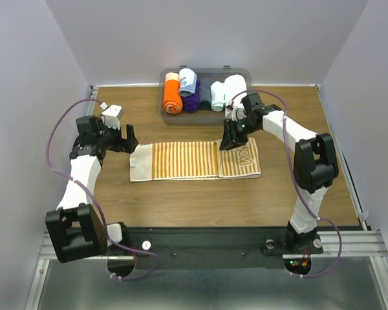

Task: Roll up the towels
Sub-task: Fold the towel

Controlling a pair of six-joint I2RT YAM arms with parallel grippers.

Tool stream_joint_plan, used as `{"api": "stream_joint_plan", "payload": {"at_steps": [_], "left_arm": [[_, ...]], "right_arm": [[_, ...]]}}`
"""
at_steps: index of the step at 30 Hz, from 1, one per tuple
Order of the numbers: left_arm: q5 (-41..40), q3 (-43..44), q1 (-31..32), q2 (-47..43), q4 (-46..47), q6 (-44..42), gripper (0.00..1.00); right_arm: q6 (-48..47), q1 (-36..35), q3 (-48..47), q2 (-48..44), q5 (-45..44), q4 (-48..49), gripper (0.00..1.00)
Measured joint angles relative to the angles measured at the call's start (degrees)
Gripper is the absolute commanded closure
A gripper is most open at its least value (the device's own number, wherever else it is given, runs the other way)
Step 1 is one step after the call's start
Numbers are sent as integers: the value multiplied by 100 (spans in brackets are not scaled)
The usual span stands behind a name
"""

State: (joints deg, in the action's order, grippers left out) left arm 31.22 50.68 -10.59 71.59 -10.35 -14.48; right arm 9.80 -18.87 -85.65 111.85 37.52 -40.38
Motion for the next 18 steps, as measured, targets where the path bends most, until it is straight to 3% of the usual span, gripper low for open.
{"api": "stream_joint_plan", "payload": {"at_steps": [5,11,18], "left_arm": [[-24,-55,518,-219,-57,-647,4],[-289,-354,1429,-149,-153,-1023,5],[-450,-356,1617,225,37,-944,5]], "right_arm": [[-977,310,-79,-415,-645,-424,72],[-1829,813,286,-450,-1497,-601,74],[-2105,817,708,-44,-1609,-645,74]]}}
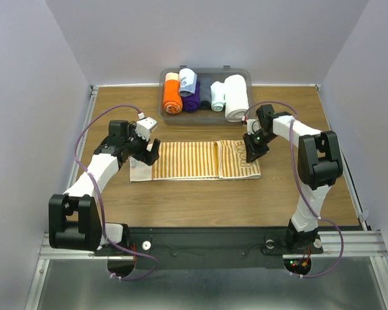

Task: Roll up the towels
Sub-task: Fold the towel

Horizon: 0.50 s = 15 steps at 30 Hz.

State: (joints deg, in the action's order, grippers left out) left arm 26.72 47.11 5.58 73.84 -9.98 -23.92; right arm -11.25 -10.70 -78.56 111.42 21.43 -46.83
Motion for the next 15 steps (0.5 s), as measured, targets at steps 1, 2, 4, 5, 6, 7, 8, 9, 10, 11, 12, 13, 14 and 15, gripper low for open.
{"api": "stream_joint_plan", "payload": {"at_steps": [1,2,4,5,6,7,8,9,10,11,12,13,14,15], "left_arm": [[-11,0,0,39,9,20,4],[-28,-2,0,101,7,46,4],[-48,-2,0,125,9,79,2],[-48,-2,0,125,17,90,1],[-46,-2,0,120,37,94,1],[-48,-4,0,120,48,94,1],[-48,-13,0,116,59,92,1],[-52,-37,0,94,70,90,1],[-57,-63,0,57,74,85,1],[-59,-76,0,20,63,83,1],[-57,-92,0,-50,55,74,1],[-55,-94,0,-87,52,61,1],[-55,-96,2,-131,59,48,1],[-66,-103,7,-195,63,39,1]], "right_arm": [[0,-9,15,22,13,7,74],[0,-17,13,17,20,15,73],[9,-15,13,-11,22,13,70],[11,-15,13,-17,24,15,68],[28,-13,13,-35,33,11,66],[55,-7,13,-70,39,9,62],[72,22,13,-136,55,-4,61],[83,50,13,-210,63,-20,59],[85,103,13,-319,85,-31,58],[96,168,13,-411,107,-33,57],[98,291,13,-564,122,-31,57],[105,426,13,-695,136,-28,57],[105,551,13,-785,138,-26,57],[107,619,13,-828,142,-24,57]]}}
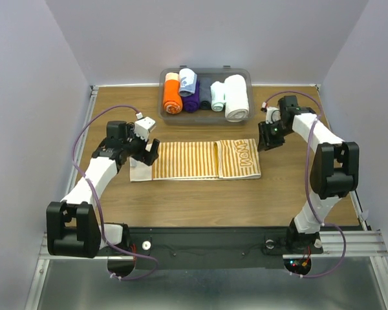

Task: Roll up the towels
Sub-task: Fold the towel

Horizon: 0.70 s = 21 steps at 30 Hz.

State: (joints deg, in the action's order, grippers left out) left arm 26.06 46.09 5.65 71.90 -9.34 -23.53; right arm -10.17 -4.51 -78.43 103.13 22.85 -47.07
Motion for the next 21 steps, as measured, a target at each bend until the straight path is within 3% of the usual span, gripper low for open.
{"api": "stream_joint_plan", "payload": {"at_steps": [12,19,21], "left_arm": [[-247,-85,42,-74,37,52,1],[-363,-85,203,-37,35,15,1],[-422,-85,330,44,15,-31,1]], "right_arm": [[188,227,-96,909,109,15,59],[345,258,149,883,476,120,97],[350,269,433,769,638,109,99]]}}
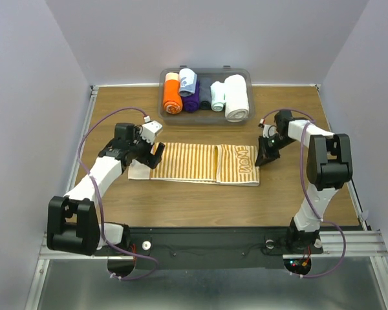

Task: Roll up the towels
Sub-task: Roll the towel

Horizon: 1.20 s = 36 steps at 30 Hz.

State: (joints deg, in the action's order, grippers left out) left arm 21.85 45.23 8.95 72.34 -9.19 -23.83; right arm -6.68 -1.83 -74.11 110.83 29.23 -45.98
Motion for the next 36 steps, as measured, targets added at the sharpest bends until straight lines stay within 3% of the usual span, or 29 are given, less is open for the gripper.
{"api": "stream_joint_plan", "payload": {"at_steps": [2,3,4,5,8,9,12,14,19,24,29,36], "left_arm": [[-92,0,116,101,-26,-44,3],[-146,0,212,164,-44,-70,6],[-192,0,262,195,-55,-81,7],[-247,0,337,243,-66,-96,9],[-398,0,562,391,-66,-98,9],[-463,0,634,452,-61,-94,9],[-588,2,874,678,-61,-33,13],[-645,17,988,885,-44,72,21],[-688,190,1032,1493,63,367,25],[-623,260,1032,1755,120,551,27],[-581,544,1034,2114,229,619,30],[-634,861,1204,2428,313,505,30]], "right_arm": [[-59,11,269,-188,116,-127,99],[-151,20,389,-337,149,-319,95],[-210,26,433,-413,164,-442,85],[-365,26,457,-509,175,-684,59],[-767,26,417,-662,116,-1182,39],[-868,26,398,-678,96,-1263,38],[-1165,57,146,-774,-79,-1672,43],[-1325,96,-262,-820,-208,-1788,50],[-1416,116,-920,-800,-264,-1394,55],[-1298,118,-1174,-210,-164,-855,61],[-1054,72,-831,332,-28,-343,64],[-809,33,282,-109,380,-179,67]]}}
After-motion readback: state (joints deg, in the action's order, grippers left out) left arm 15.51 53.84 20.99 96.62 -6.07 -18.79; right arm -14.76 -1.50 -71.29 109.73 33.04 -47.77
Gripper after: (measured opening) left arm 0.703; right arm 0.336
